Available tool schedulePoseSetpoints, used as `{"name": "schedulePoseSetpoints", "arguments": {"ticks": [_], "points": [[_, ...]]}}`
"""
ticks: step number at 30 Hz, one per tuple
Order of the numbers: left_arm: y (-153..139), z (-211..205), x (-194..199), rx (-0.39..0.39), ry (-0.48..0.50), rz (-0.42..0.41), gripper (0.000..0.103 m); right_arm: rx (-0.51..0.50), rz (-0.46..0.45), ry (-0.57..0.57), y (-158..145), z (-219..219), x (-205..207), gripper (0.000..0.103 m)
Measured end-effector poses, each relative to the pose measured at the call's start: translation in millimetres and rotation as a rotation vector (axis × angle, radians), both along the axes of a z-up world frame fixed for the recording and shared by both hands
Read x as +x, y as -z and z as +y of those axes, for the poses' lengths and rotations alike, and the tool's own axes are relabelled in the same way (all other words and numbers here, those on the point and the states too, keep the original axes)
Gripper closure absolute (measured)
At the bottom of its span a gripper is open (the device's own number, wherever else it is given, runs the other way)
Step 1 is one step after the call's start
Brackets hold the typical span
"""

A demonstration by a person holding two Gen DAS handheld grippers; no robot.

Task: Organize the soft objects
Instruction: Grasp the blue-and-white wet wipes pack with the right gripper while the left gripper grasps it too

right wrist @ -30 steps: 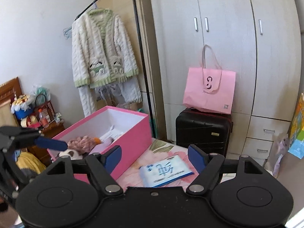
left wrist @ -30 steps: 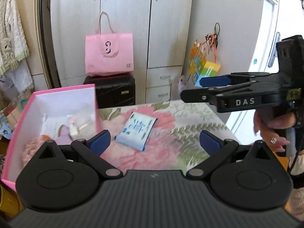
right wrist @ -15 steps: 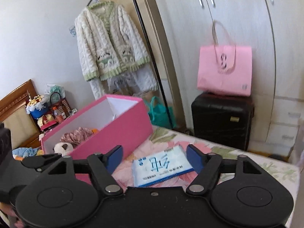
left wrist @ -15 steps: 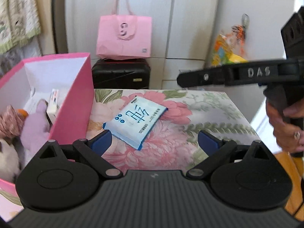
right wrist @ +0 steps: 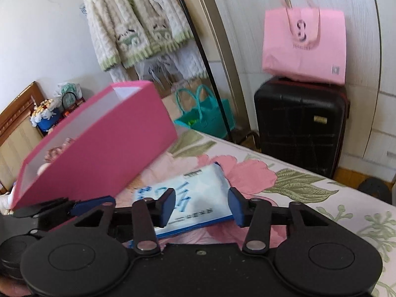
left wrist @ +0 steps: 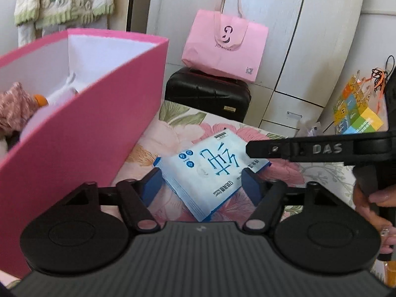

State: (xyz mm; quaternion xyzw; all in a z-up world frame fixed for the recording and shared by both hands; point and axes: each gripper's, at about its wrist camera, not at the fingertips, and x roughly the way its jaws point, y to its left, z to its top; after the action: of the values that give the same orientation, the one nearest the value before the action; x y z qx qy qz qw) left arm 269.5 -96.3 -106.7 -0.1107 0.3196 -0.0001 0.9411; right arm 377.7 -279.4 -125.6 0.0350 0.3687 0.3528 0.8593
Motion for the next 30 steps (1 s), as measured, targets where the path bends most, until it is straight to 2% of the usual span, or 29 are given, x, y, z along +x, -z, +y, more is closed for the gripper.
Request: {"name": "schedulePoseSetpoints", "arguments": {"ticks": [2,6,11,15,22,23,26,30], "points": [[4,4,4,-0.006,-0.013,0.013,0.039,-0.02,0.012,-0.01,7,3,6,0.059],[11,12,13,-0.018,-0.052,0.043,0.039,-0.041,0.006,-0.021,14,2,14,0.058],[13,10,20,-0.008,-0.033,0.086,0.037,-0.029,0.017,-0.057,19,0,20,0.056],[12,15,24,-0.048,-0.035,0.109,0.039,-0.017,0.039,-0.113,18,-2,17,0.056],[13,16,22,-0.069,0.003,0.086,0.043,-0.039,-0.027,-0.217,19,4,-8,0.055],[13,15,22,-0.062,0.005,0.085,0.044,-0.046,-0.04,-0.223,19,4,-12,0.053],[13,16,21,-0.058,0.014,0.082,0.045,-0.067,-0.07,-0.273,18,5,-24,0.036],[13,15,21,-0.052,0.03,0.086,0.046,-0.162,-0.168,-0.315,20,18,-46,0.025]]}}
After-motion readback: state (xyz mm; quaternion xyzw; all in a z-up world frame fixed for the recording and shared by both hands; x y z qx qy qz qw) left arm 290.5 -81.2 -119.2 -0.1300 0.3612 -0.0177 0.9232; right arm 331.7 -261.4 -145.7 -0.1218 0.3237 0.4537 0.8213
